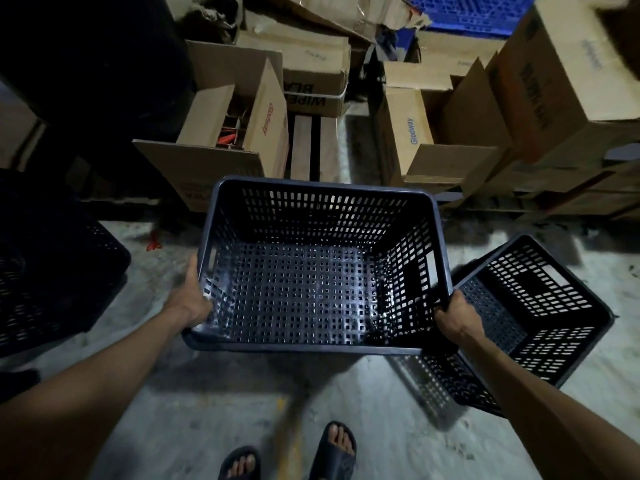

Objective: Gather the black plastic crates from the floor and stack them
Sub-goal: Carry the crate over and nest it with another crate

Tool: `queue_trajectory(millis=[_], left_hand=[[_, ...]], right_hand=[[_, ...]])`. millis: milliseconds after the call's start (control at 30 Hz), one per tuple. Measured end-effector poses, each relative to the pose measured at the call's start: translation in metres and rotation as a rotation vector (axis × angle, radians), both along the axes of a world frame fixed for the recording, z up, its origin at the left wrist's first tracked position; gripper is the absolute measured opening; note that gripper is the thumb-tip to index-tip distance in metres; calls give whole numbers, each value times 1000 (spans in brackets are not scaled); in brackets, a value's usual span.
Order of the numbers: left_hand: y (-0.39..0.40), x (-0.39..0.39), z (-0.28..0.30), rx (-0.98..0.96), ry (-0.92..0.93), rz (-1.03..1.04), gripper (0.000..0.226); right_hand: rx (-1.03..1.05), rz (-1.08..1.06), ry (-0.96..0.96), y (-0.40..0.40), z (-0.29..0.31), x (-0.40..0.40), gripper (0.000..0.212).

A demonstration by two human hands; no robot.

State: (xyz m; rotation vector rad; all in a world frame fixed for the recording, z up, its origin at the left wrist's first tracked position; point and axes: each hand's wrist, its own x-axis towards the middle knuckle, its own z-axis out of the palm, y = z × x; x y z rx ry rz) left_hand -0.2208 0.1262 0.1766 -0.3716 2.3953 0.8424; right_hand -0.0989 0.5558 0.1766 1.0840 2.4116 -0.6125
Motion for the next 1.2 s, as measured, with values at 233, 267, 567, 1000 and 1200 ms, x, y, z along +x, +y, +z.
queue_trajectory(millis=[233,267,567,1000,1200], left_hand=[[-4,9,4,-10,-32,-71,109],[-3,9,3,-12,-25,-70,109],[5,18,0,-197,-14,-43,113],[82,71,48,-169,287,-540,73],[209,125,61,246,406,-721,39]], right_hand=[[20,3,-105,4,-3,13,38],[35,1,-98,3,-4,14,38],[-18,-125,16,-7,-7,19,43],[-312,-143,371,-12,18,88,81],[-394,-288,453,53,14,120,72]])
